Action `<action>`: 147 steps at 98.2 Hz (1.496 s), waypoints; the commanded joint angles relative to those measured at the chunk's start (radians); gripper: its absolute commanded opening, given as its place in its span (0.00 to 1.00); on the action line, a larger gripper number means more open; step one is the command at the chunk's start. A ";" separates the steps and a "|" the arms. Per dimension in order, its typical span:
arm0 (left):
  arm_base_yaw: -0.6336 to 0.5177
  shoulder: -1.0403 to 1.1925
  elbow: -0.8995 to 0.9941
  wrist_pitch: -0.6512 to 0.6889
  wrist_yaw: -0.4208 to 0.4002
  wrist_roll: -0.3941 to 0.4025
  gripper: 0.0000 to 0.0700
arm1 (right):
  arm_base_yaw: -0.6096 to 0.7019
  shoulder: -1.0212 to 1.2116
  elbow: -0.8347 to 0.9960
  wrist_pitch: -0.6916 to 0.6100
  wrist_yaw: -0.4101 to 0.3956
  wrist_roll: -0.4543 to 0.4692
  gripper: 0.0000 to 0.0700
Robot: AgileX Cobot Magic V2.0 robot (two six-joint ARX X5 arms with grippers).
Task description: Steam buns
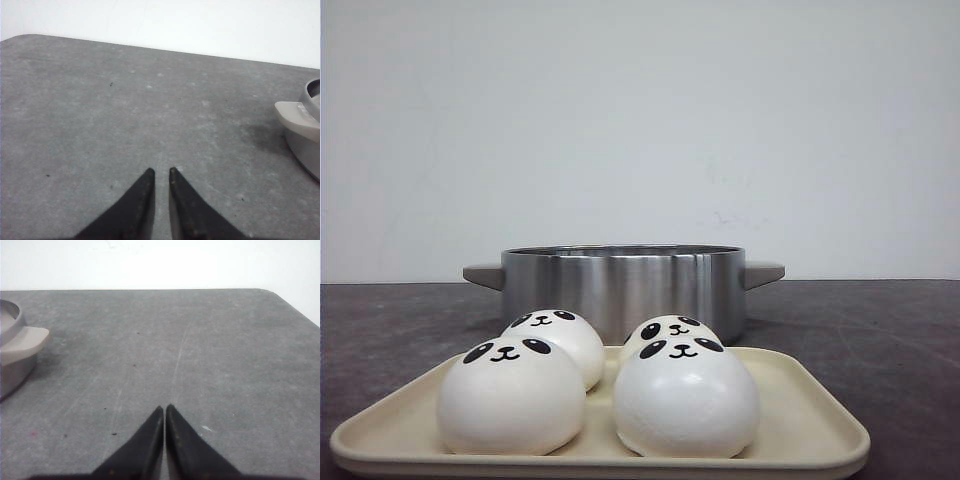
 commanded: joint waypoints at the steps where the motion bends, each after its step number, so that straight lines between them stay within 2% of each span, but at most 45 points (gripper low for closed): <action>1: 0.002 -0.002 -0.018 -0.004 0.002 -0.003 0.02 | -0.002 -0.001 -0.003 0.014 0.000 0.000 0.01; 11: 0.002 -0.002 -0.018 -0.004 0.001 -0.003 0.02 | -0.002 -0.001 -0.003 0.014 -0.003 0.021 0.01; 27: 0.002 -0.002 -0.018 -0.003 0.002 -0.007 0.02 | -0.001 -0.001 -0.002 0.026 -0.047 0.151 0.01; 36: 0.002 -0.002 -0.009 -0.009 0.049 -0.135 0.02 | -0.001 -0.001 -0.002 0.084 -0.094 0.256 0.01; 48: 0.002 -0.002 0.024 -0.005 0.067 -0.264 0.02 | -0.001 -0.001 -0.001 0.216 -0.173 0.386 0.01; 56: 0.002 -0.002 0.067 -0.006 0.097 -0.311 0.02 | -0.001 -0.001 0.019 0.303 -0.221 0.503 0.01; 62: 0.002 0.001 0.121 -0.018 0.142 -0.311 0.02 | -0.001 0.000 0.075 0.274 -0.256 0.538 0.01; 71: 0.000 0.026 0.226 -0.062 0.213 -0.301 0.02 | -0.001 0.016 0.212 0.112 -0.280 0.492 0.01; 81: -0.020 0.092 0.361 -0.118 0.257 -0.265 0.02 | -0.001 0.083 0.412 -0.107 -0.280 0.346 0.01; 93: -0.063 0.193 0.502 -0.167 0.312 -0.175 0.02 | -0.001 0.194 0.624 -0.269 -0.280 0.205 0.01; 106: -0.101 0.318 0.647 -0.249 0.344 -0.077 0.02 | -0.001 0.304 0.817 -0.390 -0.280 0.120 0.01; 112: -0.110 0.365 0.698 -0.276 0.350 -0.069 0.02 | -0.001 0.336 0.871 -0.408 -0.282 0.105 0.01; 116: -0.112 0.388 0.719 -0.273 0.372 -0.071 0.08 | -0.001 0.348 0.894 -0.406 -0.293 0.106 0.01; 119: -0.112 0.400 0.730 -0.269 0.390 -0.075 0.19 | 0.000 0.354 0.904 -0.397 -0.303 0.110 0.06; 123: -0.112 0.410 0.738 -0.260 0.401 -0.077 0.40 | 0.000 0.359 0.910 -0.385 -0.325 0.120 0.23; 129: -0.112 0.418 0.741 -0.257 0.404 -0.076 0.82 | 0.000 0.360 0.909 -0.364 -0.366 0.166 0.68; 132: -0.112 0.420 0.741 -0.263 0.404 -0.076 0.99 | 0.000 0.363 0.909 -0.357 -0.382 0.196 0.91; 133: -0.112 0.419 0.741 -0.266 0.404 -0.076 1.00 | 0.000 0.365 0.909 -0.356 -0.388 0.205 0.98; 134: -0.112 0.419 0.741 -0.267 0.404 -0.076 1.00 | 0.000 0.368 0.909 -0.353 -0.395 0.214 1.00; 141: -0.112 0.419 0.741 -0.281 0.408 -0.078 1.00 | 0.000 0.385 0.909 -0.339 -0.459 0.264 1.00; 147: -0.115 0.418 0.741 -0.291 0.411 -0.079 1.00 | 0.000 0.411 0.909 -0.325 -0.496 0.267 1.00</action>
